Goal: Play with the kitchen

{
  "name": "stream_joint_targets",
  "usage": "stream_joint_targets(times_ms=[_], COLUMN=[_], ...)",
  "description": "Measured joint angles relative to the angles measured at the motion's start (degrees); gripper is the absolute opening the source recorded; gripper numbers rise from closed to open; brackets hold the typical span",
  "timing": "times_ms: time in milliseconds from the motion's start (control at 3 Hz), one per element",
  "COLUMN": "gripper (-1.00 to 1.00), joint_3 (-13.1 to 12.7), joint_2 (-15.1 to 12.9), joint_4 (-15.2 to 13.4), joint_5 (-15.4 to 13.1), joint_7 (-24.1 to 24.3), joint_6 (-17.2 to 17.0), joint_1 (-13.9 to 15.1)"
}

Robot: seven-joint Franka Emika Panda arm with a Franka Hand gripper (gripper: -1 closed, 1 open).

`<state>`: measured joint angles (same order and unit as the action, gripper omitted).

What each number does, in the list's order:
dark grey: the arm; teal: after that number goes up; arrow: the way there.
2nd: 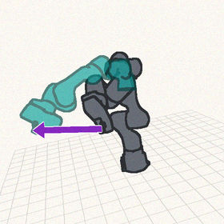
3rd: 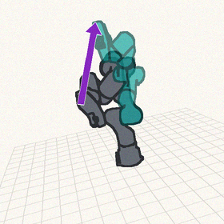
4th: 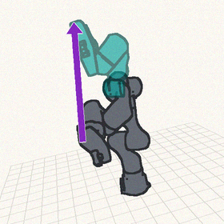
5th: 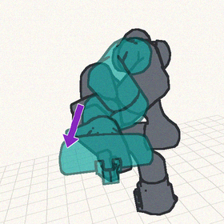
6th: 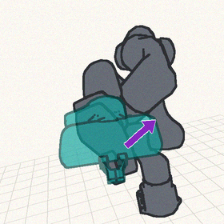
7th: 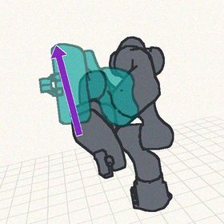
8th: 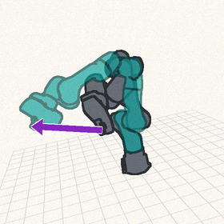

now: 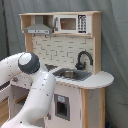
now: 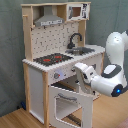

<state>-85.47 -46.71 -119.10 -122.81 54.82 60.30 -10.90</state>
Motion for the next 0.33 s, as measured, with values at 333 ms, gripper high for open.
stream_joint_targets(times_ms=[333], gripper=[1.0], joint_3=[-0.7], joint_2=[0.0], joint_4=[-0.3], joint_5=[1.4], joint_7=[-1.9], joint_6=[-3.0], joint_1=[-4.2])
